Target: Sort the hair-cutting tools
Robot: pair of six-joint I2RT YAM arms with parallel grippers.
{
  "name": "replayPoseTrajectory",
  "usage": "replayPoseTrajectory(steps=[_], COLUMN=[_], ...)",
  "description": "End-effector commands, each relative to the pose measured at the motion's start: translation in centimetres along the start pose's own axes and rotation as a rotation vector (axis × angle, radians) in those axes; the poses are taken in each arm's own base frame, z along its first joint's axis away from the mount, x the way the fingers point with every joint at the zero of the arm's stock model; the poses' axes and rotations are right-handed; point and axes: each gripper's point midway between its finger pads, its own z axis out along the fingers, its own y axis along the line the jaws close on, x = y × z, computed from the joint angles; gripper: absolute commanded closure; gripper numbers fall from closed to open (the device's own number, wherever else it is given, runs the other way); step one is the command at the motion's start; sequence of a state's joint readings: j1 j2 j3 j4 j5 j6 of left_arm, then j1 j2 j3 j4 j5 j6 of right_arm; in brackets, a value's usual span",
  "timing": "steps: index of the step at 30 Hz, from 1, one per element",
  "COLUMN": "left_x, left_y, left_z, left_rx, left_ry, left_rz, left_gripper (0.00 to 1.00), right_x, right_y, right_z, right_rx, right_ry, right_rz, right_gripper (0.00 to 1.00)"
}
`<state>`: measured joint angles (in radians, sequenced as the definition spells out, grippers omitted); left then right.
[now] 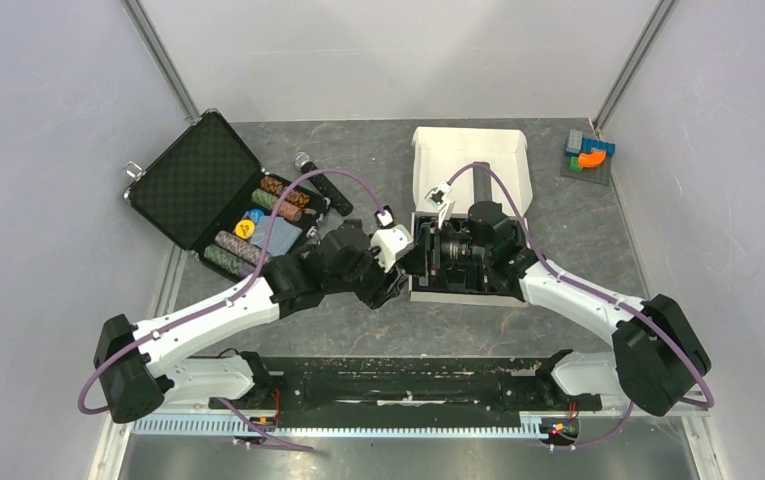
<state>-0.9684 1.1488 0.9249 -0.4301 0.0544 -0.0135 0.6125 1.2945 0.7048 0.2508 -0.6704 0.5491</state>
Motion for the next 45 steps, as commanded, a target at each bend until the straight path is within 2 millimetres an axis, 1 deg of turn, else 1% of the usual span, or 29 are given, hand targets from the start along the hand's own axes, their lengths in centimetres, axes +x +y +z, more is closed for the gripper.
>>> replayPoseTrajectory(steps=[1, 6, 9, 13, 16, 20, 23, 26, 28, 30, 32, 34, 36, 38, 40, 41, 42, 44, 45], left_x=[-3.5, -3.4, -3.3, -3.3, -3.2, -3.3, -3.6, -4.0, -4.4, -4.7, -5.0, -4.9, -4.6, -3.8, -2.7, -2.0, -1.2, 0.0, 0.3], left_y=[0.1, 0.3, 0.6, 0.6, 1.2, 1.4, 1.6, 1.9, 2.3, 3.2, 4.3, 6.0, 7.7, 9.8, 12.1, 13.3, 14.4, 15.9, 16.3], left_z=[-0.8, -0.7, -0.8, -1.0, -1.0, -1.1, -1.3, -1.8, -2.3, -3.0, -3.8, -4.9, -5.7, -6.3, -7.1, -7.4, -7.8, -8.1, -8.2], left_rx=[-0.008, -0.023, -0.037, -0.043, -0.072, -0.086, -0.101, -0.122, -0.145, -0.199, -0.266, -0.343, -0.387, -0.414, -0.446, -0.470, -0.500, -0.550, -0.565], left_ry=[-0.114, -0.113, -0.114, -0.120, -0.119, -0.123, -0.135, -0.156, -0.174, -0.191, -0.204, -0.205, -0.194, -0.184, -0.180, -0.179, -0.175, -0.162, -0.155], left_rz=[0.068, 0.074, 0.074, 0.076, 0.072, 0.062, 0.051, 0.040, 0.027, 0.019, -0.030, -0.067, -0.129, -0.220, -0.324, -0.371, -0.406, -0.458, -0.478], left_gripper=[0.51, 0.51, 0.51, 0.50, 0.44, 0.35, 0.26, 0.22, 0.18, 0.11, 0.06, 0.01, 0.00, 0.00, 0.00, 0.00, 0.00, 0.00, 0.00], right_x=[-0.7, -0.4, -0.3, -0.5, -0.9, -1.6, -2.3, -3.1, -3.7, -4.5, -5.5, -6.5, -7.4, -8.2, -8.8, -9.1, -9.3, -9.2, -9.1], right_y=[1.6, 2.0, 2.1, 2.4, 2.3, 1.8, 1.2, 0.2, -0.7, -2.3, -4.6, -7.1, -9.3, -11.6, -13.7, -15.1, -16.0, -18.1, -19.0], right_z=[0.3, 0.3, 0.2, 0.2, 0.1, -0.3, -0.9, -1.7, -2.5, -3.7, -5.4, -7.4, -9.4, -11.5, -13.6, -15.0, -15.9, -17.7, -18.1], right_rx=[-0.082, -0.106, -0.115, -0.122, -0.114, -0.093, -0.072, -0.045, -0.022, 0.026, 0.096, 0.182, 0.257, 0.328, 0.390, 0.437, 0.466, 0.530, 0.554], right_ry=[-0.016, -0.007, 0.003, -0.003, -0.018, -0.044, -0.072, -0.101, -0.122, -0.155, -0.203, -0.245, -0.285, -0.335, -0.384, -0.415, -0.435, -0.469, -0.475], right_rz=[-0.004, 0.013, 0.018, 0.011, 0.009, 0.013, 0.014, 0.023, 0.027, 0.030, 0.037, 0.049, 0.065, 0.098, 0.134, 0.157, 0.174, 0.213, 0.231], right_gripper=[0.64, 0.73, 0.76, 0.90, 1.00, 1.00, 1.00, 1.00, 1.00, 1.00, 1.00, 1.00, 1.00, 1.00, 1.00, 1.00, 1.00, 1.00, 1.00])
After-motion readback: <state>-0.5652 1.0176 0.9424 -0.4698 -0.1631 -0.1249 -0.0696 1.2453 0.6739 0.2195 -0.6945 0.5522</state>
